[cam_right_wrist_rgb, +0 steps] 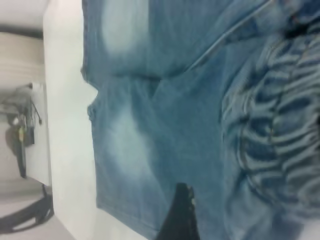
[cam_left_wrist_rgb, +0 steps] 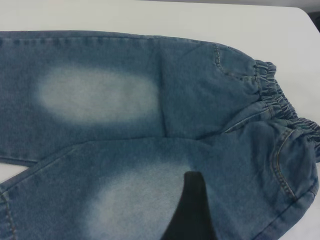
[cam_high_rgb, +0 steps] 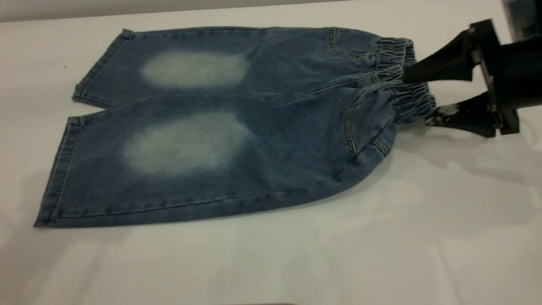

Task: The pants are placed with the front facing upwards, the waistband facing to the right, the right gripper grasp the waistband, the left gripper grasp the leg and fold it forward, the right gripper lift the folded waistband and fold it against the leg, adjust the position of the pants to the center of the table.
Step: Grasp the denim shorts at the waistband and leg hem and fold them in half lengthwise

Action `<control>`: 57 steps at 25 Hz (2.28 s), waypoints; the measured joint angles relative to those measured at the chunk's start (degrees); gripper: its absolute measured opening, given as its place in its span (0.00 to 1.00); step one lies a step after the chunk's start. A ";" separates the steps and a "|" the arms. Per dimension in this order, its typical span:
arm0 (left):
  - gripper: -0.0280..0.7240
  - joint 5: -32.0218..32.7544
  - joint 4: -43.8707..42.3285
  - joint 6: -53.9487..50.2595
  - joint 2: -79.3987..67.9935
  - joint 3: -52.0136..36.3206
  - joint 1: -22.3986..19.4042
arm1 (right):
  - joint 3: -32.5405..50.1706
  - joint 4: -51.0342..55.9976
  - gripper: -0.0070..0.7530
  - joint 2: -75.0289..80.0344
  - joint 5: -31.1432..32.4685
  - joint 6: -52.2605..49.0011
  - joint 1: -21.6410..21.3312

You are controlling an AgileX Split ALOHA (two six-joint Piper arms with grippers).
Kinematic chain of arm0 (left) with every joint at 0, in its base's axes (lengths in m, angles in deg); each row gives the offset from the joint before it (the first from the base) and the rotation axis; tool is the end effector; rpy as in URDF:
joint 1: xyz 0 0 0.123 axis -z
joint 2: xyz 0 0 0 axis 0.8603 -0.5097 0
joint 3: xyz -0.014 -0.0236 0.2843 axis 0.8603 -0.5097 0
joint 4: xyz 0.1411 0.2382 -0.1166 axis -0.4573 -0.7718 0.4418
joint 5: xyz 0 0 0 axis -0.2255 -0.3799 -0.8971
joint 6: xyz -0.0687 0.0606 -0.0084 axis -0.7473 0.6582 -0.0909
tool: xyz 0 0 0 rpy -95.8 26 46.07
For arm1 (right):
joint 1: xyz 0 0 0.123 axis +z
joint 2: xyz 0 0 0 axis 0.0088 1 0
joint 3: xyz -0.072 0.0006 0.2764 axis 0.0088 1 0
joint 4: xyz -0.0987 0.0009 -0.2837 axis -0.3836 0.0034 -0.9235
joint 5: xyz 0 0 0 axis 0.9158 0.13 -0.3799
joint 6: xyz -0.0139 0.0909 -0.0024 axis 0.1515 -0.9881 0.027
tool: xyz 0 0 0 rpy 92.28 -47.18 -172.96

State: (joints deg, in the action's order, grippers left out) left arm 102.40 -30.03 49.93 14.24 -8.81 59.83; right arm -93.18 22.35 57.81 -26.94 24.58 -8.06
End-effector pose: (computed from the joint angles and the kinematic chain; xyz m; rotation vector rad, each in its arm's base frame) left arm 0.2614 -0.0350 0.2544 0.0845 2.1480 -0.4710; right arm 0.3168 0.0288 -0.0003 0.3398 2.3809 1.3427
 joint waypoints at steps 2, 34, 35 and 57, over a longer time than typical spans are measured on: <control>0.79 0.00 0.00 0.00 0.00 0.00 0.00 | 0.00 -0.14 0.77 0.00 0.52 0.49 -0.48; 0.79 0.05 1.33 0.06 0.00 0.00 0.00 | 0.00 -1.43 0.77 1.07 -7.69 -2.01 1.81; 0.79 0.05 1.33 0.06 0.00 0.00 0.00 | 0.00 -1.13 0.77 1.57 -7.63 -2.01 2.29; 0.79 6.57 -1.34 -1.63 -1.10 0.00 0.00 | 0.00 -2.68 0.07 1.21 -11.56 -0.40 2.90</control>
State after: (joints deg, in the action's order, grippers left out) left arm 108.97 -31.36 48.29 13.14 -8.81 59.83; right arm -93.18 19.67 59.02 -38.50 24.18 -5.16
